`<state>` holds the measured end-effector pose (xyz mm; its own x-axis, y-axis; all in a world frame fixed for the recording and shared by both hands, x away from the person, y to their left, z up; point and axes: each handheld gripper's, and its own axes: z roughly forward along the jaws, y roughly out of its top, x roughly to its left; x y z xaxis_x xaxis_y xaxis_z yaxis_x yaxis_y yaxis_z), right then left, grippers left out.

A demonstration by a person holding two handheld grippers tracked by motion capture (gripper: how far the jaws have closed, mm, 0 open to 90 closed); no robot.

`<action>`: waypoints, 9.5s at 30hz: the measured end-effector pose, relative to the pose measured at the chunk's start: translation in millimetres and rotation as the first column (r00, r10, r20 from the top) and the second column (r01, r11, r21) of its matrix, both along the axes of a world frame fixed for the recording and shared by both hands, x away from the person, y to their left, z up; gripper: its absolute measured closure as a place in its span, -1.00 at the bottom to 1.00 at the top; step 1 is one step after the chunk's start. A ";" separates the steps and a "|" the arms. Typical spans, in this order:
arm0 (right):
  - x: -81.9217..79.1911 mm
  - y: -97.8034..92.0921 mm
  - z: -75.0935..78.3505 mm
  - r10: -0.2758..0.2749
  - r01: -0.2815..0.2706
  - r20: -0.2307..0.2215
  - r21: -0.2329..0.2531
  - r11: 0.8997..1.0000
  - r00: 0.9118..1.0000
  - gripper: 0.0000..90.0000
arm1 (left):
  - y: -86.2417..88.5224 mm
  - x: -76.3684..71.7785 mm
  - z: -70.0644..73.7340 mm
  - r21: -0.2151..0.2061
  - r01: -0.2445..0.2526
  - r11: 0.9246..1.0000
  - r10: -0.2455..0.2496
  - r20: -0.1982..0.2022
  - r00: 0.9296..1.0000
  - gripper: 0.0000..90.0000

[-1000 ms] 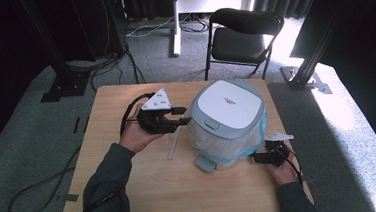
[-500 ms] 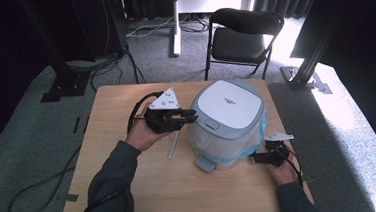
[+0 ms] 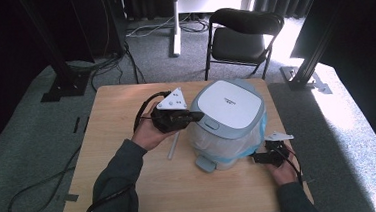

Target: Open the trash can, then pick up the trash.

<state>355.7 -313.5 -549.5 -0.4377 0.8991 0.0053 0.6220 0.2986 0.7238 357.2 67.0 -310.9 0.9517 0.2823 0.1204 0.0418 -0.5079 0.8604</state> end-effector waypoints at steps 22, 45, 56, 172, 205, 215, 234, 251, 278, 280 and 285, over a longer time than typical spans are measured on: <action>0.0 0.0 0.0 0.000 0.000 0.000 0.000 1.000 1.000 -0.71 | -20.2 0.4 -3.0 0.015 0.040 0.999 -0.040 -0.011 0.999 1.00; -0.3 0.2 0.0 -0.003 0.003 0.001 -0.001 1.000 1.000 -0.71 | -23.3 0.1 -2.2 0.056 0.041 0.998 -0.042 0.009 0.999 1.00; -0.2 0.1 0.0 -0.003 0.003 0.000 0.000 1.000 1.000 -0.71 | -11.9 6.2 -3.6 0.023 0.000 1.000 0.000 0.005 1.000 0.70; -1.0 0.4 0.0 -0.005 0.005 0.000 0.000 1.000 1.000 -0.71 | 105.9 60.4 -127.1 0.063 -0.504 0.861 0.504 -0.233 0.832 0.15; -1.0 0.4 0.0 -0.005 0.005 0.000 0.000 1.000 1.000 -0.71 | 124.5 56.3 -157.1 0.078 -0.545 0.835 0.535 -0.349 0.769 0.28; -1.0 0.4 0.0 -0.005 0.005 0.000 0.000 1.000 1.000 -0.71 | 129.0 33.2 -174.8 0.130 -0.518 0.845 0.529 -0.340 0.778 0.75; -1.0 0.4 0.0 -0.005 0.005 0.000 0.000 1.000 1.000 -0.71 | 127.8 27.2 -176.4 0.076 -0.495 0.866 0.490 -0.335 0.805 0.91; -1.1 0.4 0.0 -0.005 0.005 0.000 0.000 1.000 1.000 -0.71 | 129.9 29.5 -151.7 0.031 -0.501 0.865 0.487 -0.289 0.824 0.91; -1.1 0.4 0.0 -0.005 0.005 0.000 0.000 1.000 1.000 -0.71 | 124.4 35.1 -103.2 -0.057 -0.486 0.872 0.464 -0.222 0.858 0.90; -1.0 0.5 0.0 -0.005 0.005 0.000 0.000 1.000 1.000 -0.71 | 123.2 35.4 -99.1 -0.061 -0.482 0.874 0.460 -0.217 0.861 0.90; -1.0 0.4 0.0 -0.005 0.005 0.000 0.000 1.000 1.000 -0.71 | 120.2 36.5 -90.4 -0.076 -0.474 0.877 0.451 -0.205 0.868 0.90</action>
<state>354.6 -313.1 -549.5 -0.4333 0.9012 0.0055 0.6235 0.2953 0.7240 393.6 187.2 -401.3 0.7102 0.6969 -0.0995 0.4026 -0.2862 0.8695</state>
